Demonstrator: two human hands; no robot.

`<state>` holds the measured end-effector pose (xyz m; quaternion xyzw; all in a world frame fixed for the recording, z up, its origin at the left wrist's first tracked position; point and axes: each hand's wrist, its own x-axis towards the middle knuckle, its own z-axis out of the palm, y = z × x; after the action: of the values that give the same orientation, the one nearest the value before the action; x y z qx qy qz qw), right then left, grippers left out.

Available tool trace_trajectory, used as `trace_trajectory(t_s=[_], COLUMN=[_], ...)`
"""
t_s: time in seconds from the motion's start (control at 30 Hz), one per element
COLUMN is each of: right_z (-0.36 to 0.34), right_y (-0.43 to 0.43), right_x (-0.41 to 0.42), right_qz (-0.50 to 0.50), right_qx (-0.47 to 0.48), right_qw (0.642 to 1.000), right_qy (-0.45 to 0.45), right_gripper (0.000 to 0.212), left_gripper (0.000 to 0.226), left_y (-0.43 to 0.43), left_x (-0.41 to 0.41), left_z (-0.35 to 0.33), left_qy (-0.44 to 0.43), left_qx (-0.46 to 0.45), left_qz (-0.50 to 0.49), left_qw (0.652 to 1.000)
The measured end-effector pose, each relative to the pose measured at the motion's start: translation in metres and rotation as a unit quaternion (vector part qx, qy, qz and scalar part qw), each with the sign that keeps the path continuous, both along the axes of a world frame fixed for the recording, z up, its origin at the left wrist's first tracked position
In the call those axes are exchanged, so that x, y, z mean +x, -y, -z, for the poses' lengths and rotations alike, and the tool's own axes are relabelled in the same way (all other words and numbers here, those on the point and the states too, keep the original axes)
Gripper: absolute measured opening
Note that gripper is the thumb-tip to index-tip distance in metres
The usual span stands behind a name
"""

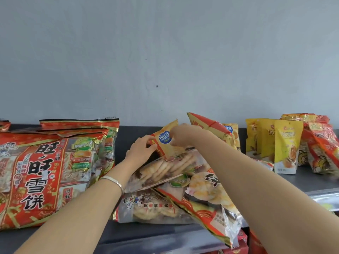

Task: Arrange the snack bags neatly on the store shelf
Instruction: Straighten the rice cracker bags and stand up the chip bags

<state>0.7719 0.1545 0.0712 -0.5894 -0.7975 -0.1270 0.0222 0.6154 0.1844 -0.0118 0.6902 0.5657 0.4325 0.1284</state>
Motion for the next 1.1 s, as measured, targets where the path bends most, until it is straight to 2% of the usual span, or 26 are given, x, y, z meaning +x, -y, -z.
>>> trace_trajectory(t_s=[0.13,0.27,0.47,0.63,0.8,0.9,0.97,1.03,1.1], right_z=[-0.007,-0.006,0.001,0.000,-0.003,-0.008,-0.013,-0.021,-0.032], right_y=[-0.047,-0.081,-0.110,-0.118,-0.112,-0.109,-0.105,-0.097,-0.085], right_x=[-0.017,-0.030,-0.039,-0.041,-0.044,-0.040,-0.035,-0.027,-0.019], right_qz=[0.000,0.006,0.041,0.065,0.047,0.036,0.018,-0.007,-0.031], right_qx=[0.031,0.060,0.072,0.116,0.149,0.194,0.221,0.237,0.259], right_qw=[0.999,0.997,0.990,0.983,0.984,0.980,0.974,0.962,0.939], right_qy=[0.018,0.054,0.112,0.130,0.090,0.030,-0.047,-0.136,-0.226], right_gripper=[0.038,0.038,0.040,0.032,0.011,0.014,0.024,0.029,0.027], left_gripper=[0.044,0.050,0.050,0.042,0.039,0.036,0.048,0.072,0.087], left_y=[-0.033,-0.066,-0.096,-0.100,-0.095,-0.088,-0.079,-0.068,-0.054], left_x=[-0.010,-0.012,-0.012,-0.012,-0.015,-0.015,-0.012,-0.005,0.006], left_z=[-0.007,-0.009,-0.006,0.006,0.013,0.003,-0.009,-0.022,-0.032], left_qy=[0.063,0.056,0.053,0.087,0.201,0.312,0.407,0.467,0.458], left_qx=[-0.020,-0.027,-0.066,-0.096,-0.118,-0.061,-0.012,0.017,0.027], left_qz=[0.003,0.000,0.018,0.055,0.085,0.078,0.083,0.077,0.061], left_qw=[0.998,0.998,0.996,0.990,0.969,0.945,0.909,0.881,0.887])
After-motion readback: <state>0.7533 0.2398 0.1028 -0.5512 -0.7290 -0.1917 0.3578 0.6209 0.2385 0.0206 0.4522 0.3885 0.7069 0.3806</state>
